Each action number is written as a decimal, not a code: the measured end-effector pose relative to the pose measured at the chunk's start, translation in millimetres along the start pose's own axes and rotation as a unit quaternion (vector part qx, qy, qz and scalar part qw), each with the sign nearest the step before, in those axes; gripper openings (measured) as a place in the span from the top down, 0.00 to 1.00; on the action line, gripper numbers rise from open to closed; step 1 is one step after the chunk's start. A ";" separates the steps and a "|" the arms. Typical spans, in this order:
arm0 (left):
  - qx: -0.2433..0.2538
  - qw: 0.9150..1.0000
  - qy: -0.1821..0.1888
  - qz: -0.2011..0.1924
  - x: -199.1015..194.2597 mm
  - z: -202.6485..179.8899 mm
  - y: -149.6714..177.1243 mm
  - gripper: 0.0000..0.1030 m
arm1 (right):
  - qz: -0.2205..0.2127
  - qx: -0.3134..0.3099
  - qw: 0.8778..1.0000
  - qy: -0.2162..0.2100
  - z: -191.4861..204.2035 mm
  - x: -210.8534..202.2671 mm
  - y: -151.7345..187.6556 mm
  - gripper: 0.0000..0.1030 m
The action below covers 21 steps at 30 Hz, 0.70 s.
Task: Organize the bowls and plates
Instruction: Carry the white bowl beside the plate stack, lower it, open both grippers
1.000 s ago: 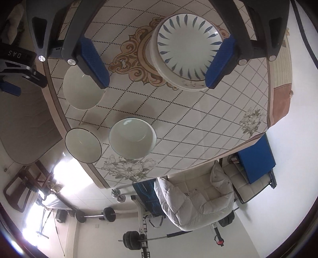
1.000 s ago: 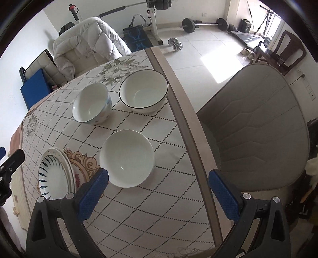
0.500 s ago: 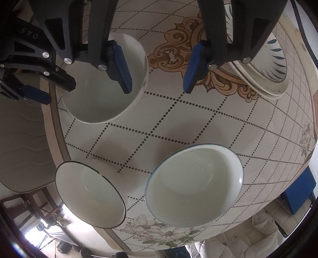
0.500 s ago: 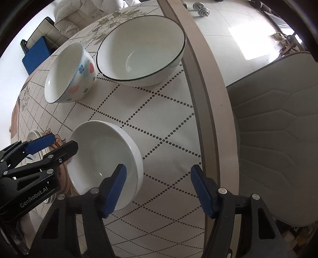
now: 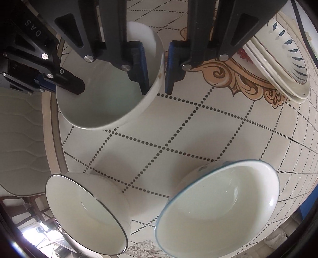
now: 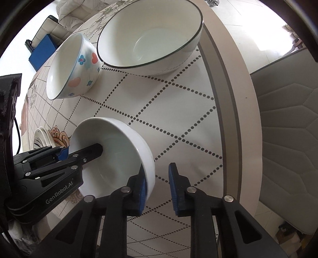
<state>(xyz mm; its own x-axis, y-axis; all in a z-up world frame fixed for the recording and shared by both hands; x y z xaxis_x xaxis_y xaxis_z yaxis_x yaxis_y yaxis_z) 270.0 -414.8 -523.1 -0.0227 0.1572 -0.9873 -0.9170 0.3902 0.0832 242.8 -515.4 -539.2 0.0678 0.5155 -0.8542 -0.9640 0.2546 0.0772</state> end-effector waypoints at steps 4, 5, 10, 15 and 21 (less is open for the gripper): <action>0.001 1.000 0.001 0.003 -1.1 -1.6 2.8 0.87 | -0.005 -0.003 1.000 0.006 9.7 0.8 -5.3 0.92; 0.001 1.000 0.003 0.002 -2.5 -5.6 -2.1 0.87 | -0.006 0.000 1.000 0.002 11.0 -0.6 -7.4 0.92; -0.006 1.000 0.005 -0.002 -11.0 2.9 -1.0 0.87 | -0.004 -0.001 1.000 -0.005 21.1 -2.7 -13.7 0.92; -0.020 1.000 0.002 -0.002 -19.9 26.9 5.9 0.87 | 0.004 -0.007 1.000 -0.020 39.0 -5.5 -14.1 0.92; -0.038 0.999 -0.008 0.005 -19.3 60.1 19.5 0.87 | 0.019 -0.029 0.999 -0.027 71.5 4.9 -9.2 0.91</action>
<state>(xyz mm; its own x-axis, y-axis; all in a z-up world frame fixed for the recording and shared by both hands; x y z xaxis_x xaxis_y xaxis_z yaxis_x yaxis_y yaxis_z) 276.5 -355.7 -494.3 -0.0267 0.1750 -0.9842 -0.9443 0.3188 0.0823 270.4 -456.6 -507.3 0.0438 0.5677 -0.8221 -0.9791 0.1879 0.0775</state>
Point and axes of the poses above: each gripper's, at about its wrist camera, not at the fingertips, and x roughly the way its jaws point, z to its left, y to its underside, the point moved 10 cm from there along x, roughly the way its jaws point, and after that the axes turned 14 degrees about -y, right-handed, at the moved point
